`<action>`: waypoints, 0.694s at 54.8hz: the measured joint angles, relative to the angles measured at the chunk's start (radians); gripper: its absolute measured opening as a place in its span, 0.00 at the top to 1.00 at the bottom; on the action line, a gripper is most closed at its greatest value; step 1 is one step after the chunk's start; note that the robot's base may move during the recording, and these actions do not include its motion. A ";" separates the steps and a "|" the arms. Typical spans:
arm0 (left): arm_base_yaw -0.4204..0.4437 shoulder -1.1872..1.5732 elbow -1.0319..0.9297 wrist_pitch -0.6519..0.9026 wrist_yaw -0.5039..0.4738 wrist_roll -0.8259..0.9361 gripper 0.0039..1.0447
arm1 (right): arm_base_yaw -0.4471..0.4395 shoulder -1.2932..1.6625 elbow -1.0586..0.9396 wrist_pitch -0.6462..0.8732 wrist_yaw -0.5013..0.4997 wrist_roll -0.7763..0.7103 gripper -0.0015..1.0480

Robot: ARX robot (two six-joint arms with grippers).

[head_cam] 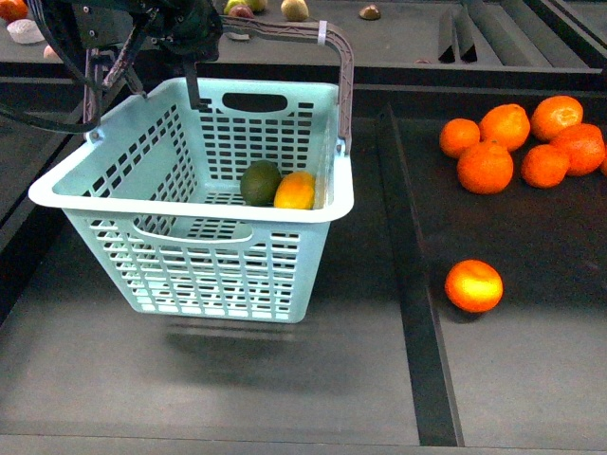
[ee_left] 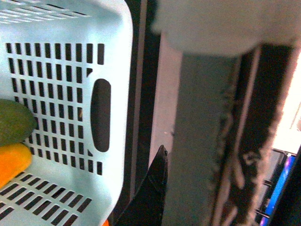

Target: Pick mango and avocado into basket

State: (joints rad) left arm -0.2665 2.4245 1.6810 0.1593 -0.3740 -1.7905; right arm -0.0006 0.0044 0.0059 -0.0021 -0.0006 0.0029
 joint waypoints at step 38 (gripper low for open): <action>-0.019 -0.112 -0.172 -0.221 0.037 -0.026 0.70 | 0.000 0.000 0.000 0.000 0.000 0.000 0.07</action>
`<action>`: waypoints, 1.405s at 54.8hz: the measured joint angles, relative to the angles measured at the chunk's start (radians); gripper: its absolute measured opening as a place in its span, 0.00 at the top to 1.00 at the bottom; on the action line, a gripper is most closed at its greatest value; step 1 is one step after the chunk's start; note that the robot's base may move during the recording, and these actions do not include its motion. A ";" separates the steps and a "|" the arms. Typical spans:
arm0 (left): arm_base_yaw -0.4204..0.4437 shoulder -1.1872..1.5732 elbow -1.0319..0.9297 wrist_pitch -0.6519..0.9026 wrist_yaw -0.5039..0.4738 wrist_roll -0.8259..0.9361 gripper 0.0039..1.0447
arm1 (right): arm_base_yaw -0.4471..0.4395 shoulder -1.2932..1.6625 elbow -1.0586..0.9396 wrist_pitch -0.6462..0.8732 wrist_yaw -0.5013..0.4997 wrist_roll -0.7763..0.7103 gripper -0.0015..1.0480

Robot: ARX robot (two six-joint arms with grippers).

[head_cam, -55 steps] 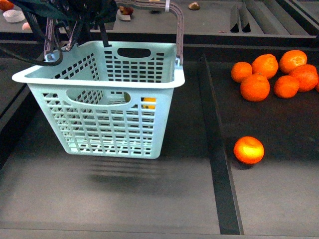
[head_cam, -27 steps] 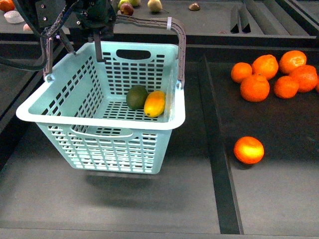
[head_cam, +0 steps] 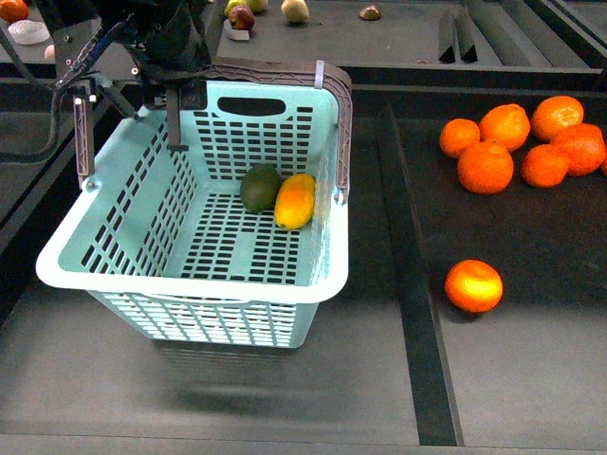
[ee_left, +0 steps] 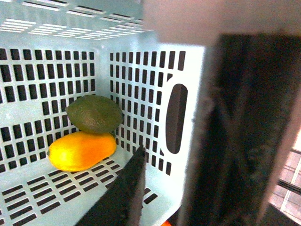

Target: Pick mango and avocado into basket

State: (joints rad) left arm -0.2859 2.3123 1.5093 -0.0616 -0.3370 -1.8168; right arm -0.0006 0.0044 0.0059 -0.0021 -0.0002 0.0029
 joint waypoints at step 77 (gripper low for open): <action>0.060 -0.293 -0.200 0.105 0.055 0.082 0.07 | 0.000 0.000 0.000 0.000 0.000 0.000 0.07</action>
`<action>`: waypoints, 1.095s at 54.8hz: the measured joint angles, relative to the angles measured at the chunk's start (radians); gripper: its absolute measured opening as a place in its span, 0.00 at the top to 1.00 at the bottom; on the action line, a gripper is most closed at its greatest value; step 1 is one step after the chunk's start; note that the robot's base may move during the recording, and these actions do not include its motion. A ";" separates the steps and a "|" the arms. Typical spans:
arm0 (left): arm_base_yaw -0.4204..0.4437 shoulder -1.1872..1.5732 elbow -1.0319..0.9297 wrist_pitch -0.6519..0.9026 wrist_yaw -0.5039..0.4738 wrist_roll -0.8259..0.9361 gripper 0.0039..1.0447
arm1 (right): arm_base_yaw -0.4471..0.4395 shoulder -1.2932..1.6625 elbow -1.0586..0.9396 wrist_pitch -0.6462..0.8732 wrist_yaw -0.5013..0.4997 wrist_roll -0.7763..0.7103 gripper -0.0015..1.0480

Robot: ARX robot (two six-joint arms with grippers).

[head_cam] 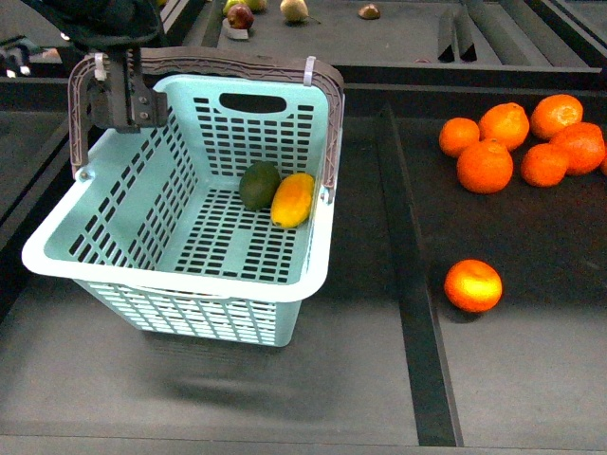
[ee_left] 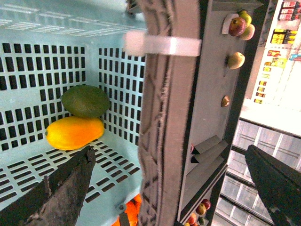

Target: Pick mango and avocado into basket

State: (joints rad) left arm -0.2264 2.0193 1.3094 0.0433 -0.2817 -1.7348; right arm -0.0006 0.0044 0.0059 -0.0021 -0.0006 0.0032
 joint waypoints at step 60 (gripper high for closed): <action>0.231 -1.046 -0.930 0.542 0.285 1.696 0.83 | 0.000 0.000 0.000 0.000 0.000 0.000 0.07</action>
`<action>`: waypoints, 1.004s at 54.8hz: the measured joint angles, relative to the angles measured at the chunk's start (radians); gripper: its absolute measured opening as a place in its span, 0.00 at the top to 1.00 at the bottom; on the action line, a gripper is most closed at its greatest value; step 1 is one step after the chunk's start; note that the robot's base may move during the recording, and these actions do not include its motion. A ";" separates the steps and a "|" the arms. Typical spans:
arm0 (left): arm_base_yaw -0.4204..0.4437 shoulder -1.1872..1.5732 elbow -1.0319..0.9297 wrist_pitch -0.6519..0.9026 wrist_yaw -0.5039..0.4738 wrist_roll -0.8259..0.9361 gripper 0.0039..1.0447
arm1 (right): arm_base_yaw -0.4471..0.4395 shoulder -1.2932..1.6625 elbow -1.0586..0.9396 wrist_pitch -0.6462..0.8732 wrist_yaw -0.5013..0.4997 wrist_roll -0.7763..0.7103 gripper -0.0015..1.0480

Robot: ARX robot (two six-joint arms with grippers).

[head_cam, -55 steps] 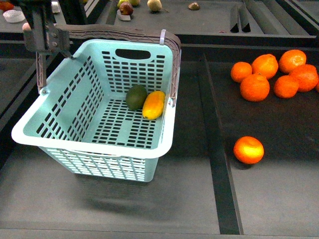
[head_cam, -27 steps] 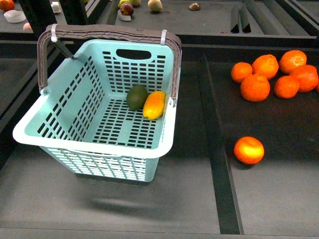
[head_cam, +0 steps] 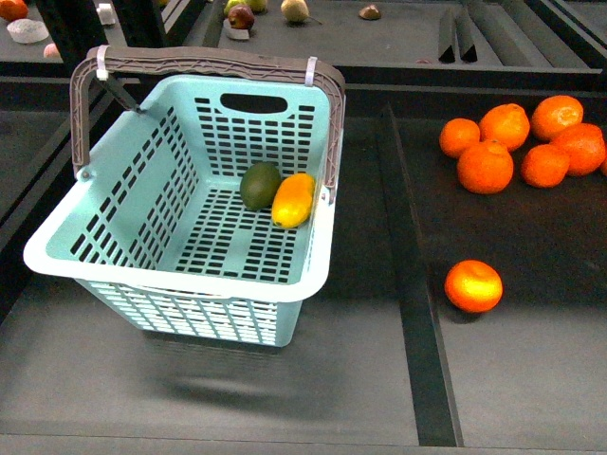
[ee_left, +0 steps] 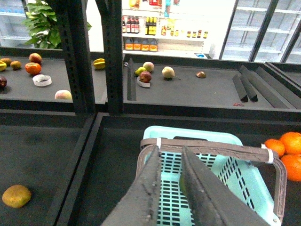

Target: Pick mango and avocado into basket

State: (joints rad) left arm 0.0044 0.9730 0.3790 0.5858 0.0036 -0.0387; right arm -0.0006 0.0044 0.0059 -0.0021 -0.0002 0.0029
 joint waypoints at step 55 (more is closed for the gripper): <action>-0.005 -0.589 -0.369 -0.201 -0.003 0.031 0.97 | 0.000 0.000 0.000 0.000 0.000 0.000 0.07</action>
State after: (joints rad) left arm -0.0002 0.3836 0.0097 0.3847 0.0002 -0.0078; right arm -0.0006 0.0044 0.0059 -0.0021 -0.0002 0.0029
